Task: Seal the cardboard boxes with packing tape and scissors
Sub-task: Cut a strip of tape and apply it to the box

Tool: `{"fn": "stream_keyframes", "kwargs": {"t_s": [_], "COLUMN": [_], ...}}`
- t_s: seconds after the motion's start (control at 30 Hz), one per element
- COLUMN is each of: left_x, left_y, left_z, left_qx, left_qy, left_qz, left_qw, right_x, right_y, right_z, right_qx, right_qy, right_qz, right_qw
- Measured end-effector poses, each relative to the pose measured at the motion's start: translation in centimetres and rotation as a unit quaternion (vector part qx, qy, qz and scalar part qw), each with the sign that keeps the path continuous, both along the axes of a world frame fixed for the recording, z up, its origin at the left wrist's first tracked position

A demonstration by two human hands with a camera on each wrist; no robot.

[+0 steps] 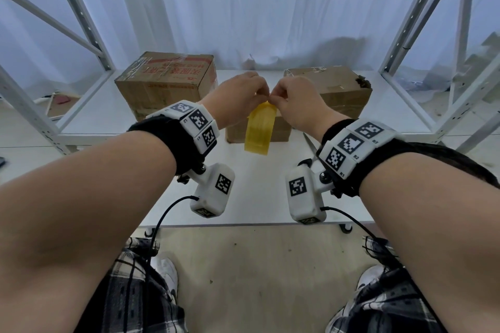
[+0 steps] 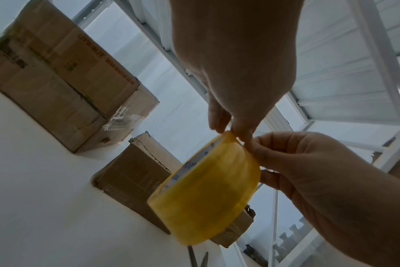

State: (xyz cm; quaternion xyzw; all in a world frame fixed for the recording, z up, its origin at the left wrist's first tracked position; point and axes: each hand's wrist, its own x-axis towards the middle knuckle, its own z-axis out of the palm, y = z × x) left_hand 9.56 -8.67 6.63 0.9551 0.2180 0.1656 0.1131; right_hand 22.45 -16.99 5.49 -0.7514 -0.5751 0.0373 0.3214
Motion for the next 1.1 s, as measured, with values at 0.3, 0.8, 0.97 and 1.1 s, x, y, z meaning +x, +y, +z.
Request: {"fn": "stream_keyframes", "kwargs": {"t_s": [0.3,0.8,0.97,1.1], "left_x": [-0.4,-1.2,-0.9,-1.1], "left_y": [-0.8,0.5,0.3,-0.2], "left_z": [0.6,0.0,-0.8,-0.5], "left_qx": [-0.402,-0.289,-0.249,-0.304], "left_qy": [-0.076,-0.072,-0.061,-0.083], "left_qz": [0.039,0.072,0.08,0.062], "left_qw": [0.912,0.952,0.963,0.947], "right_x": [0.9,-0.8,-1.2,-0.1], "right_y": [-0.1,0.1,0.2,0.2], "right_z": [0.2,0.9,1.3,0.9], "right_qx": [0.068,0.077,0.106,0.106], "right_qy": [0.067,0.085,0.073,0.121], "right_qz": [-0.088,-0.05,-0.041,-0.088], "right_qw": [0.992,0.992,0.991,0.983]}}
